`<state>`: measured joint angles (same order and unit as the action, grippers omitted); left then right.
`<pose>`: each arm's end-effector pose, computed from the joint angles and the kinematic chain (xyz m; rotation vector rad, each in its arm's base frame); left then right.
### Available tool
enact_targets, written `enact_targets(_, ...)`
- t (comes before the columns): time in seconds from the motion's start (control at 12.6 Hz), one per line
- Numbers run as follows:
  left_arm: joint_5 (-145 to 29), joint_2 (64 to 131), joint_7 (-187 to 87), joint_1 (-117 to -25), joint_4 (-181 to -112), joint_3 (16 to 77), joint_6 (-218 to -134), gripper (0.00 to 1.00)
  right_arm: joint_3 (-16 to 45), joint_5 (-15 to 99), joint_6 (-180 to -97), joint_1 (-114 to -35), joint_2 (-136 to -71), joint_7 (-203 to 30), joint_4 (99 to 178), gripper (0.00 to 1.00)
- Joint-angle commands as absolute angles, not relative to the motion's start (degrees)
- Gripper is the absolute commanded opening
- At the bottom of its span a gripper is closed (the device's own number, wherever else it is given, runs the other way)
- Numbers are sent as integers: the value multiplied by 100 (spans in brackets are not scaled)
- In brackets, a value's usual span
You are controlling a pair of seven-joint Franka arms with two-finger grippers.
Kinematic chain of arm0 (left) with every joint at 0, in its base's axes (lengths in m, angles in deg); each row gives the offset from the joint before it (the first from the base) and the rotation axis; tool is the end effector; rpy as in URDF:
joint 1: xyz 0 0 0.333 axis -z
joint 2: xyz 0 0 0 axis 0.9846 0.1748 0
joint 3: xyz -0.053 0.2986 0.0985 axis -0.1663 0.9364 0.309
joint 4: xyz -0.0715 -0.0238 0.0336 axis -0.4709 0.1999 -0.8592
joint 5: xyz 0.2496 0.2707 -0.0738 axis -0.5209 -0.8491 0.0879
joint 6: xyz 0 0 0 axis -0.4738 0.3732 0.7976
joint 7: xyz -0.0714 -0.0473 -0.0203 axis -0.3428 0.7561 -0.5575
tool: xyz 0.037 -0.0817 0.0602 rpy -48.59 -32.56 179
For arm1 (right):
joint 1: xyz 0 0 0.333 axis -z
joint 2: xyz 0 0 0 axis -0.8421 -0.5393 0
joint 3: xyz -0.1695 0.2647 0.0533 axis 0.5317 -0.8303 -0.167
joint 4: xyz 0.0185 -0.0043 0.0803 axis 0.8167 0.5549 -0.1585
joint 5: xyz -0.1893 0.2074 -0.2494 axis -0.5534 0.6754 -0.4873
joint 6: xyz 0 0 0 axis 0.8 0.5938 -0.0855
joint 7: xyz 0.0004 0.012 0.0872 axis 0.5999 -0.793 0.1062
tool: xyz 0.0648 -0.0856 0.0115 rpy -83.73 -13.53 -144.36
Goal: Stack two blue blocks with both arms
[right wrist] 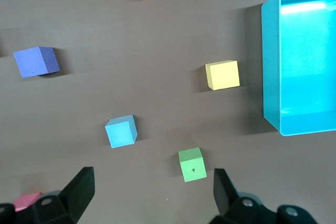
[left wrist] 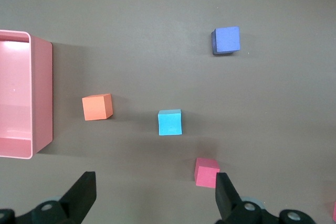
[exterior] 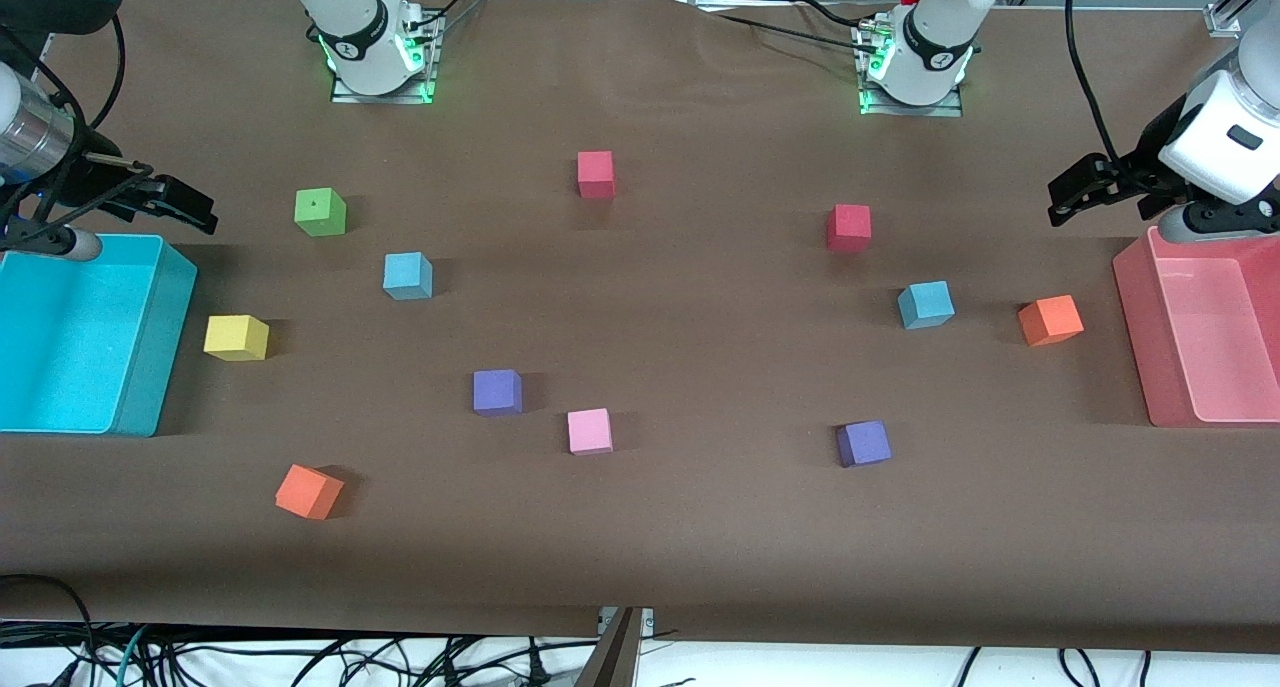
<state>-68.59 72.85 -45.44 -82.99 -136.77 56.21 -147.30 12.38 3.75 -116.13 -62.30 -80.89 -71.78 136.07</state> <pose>0.5356 -0.0468 0.6180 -3.1089 -0.1561 0.0604 0.5387 0.0152 0.5724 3.1059 -0.2073 -0.1133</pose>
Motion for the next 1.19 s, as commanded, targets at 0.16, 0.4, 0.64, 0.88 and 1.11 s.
enact_targets(0.16, -6702, 7341, -4623, -8318, -13512, 5626, -14609, 100, 1285, 457, -11536, -6290, -8003, -7271, 13722, 100)
enact_targets(0.4, -6685, 7341, -4623, -8318, -13512, 5626, -14592, 100, 1285, 449, -11536, -6290, -8021, -7271, 13749, 100)
enact_targets(0.64, -6623, 7341, -4632, -8318, -13512, 5626, -14583, 100, 1285, 448, -11536, -6290, -8030, -7280, 13749, 100)
enact_targets(0.88, -6623, 7341, -4623, -8318, -13521, 5626, -14574, 100, 1285, 448, -11536, -6290, -8039, -7289, 13749, 100)
enact_targets(1.11, -6623, 7332, -4632, -8318, -13512, 5626, -14574, 100, 1277, 448, -11536, -6290, -8039, -7289, 13749, 99)
